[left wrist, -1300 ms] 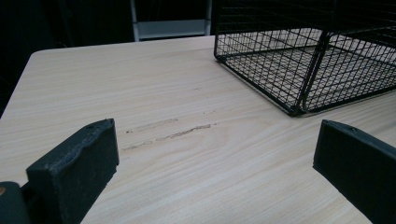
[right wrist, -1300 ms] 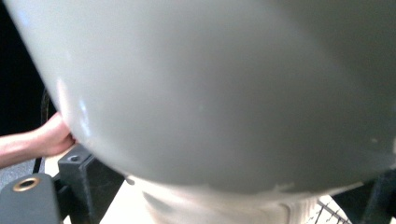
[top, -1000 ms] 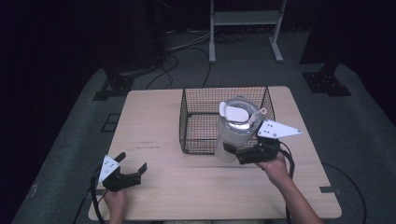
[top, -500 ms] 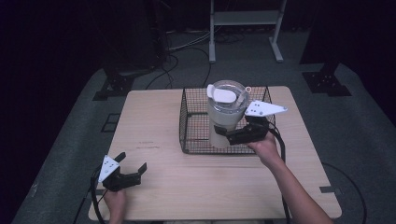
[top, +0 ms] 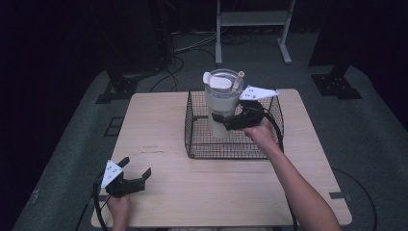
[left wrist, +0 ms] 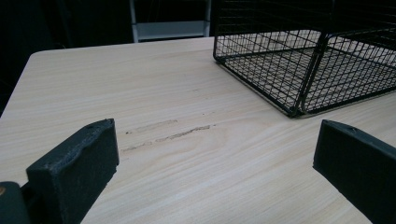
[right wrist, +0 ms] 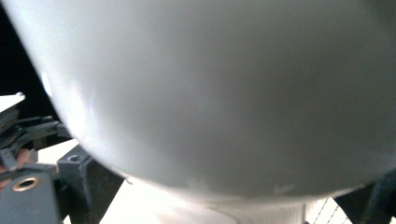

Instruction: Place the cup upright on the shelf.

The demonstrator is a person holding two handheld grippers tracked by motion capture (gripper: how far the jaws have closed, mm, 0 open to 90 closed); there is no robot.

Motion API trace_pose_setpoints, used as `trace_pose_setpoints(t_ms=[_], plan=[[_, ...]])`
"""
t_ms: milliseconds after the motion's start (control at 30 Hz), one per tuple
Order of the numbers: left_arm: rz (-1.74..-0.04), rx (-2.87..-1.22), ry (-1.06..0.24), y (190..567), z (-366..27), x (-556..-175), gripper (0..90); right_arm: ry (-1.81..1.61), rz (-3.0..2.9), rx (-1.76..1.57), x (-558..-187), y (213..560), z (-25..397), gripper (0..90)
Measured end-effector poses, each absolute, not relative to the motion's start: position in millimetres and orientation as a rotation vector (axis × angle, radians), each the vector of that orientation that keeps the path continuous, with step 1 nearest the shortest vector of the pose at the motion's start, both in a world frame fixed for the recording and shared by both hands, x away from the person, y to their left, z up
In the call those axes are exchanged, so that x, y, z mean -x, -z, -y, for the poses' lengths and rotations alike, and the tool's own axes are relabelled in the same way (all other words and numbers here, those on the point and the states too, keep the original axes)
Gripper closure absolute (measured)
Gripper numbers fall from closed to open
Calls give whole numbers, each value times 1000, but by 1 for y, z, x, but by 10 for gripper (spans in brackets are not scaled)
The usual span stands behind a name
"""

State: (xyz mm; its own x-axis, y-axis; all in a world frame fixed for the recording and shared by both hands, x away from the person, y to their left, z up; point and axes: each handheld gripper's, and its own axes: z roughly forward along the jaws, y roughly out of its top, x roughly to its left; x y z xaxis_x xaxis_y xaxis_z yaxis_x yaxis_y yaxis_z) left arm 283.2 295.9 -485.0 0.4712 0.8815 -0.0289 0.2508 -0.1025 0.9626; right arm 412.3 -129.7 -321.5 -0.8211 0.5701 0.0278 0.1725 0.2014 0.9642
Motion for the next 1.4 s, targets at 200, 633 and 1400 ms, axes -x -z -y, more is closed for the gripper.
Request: trace_pose_setpoints(t_ms=[200,633,1400], plan=[[-996,-1614,-713,485,-297,-283,0,-1626,-2154,-710,-440,319,114,84],[-988,-1613,-715,485,-297,-283,0,-1629,-2202,-754,-477,345,106,84],[-993,-1597,-711,485,-299,-283,0,-1474,-2331,-798,-501,393,89,83]])
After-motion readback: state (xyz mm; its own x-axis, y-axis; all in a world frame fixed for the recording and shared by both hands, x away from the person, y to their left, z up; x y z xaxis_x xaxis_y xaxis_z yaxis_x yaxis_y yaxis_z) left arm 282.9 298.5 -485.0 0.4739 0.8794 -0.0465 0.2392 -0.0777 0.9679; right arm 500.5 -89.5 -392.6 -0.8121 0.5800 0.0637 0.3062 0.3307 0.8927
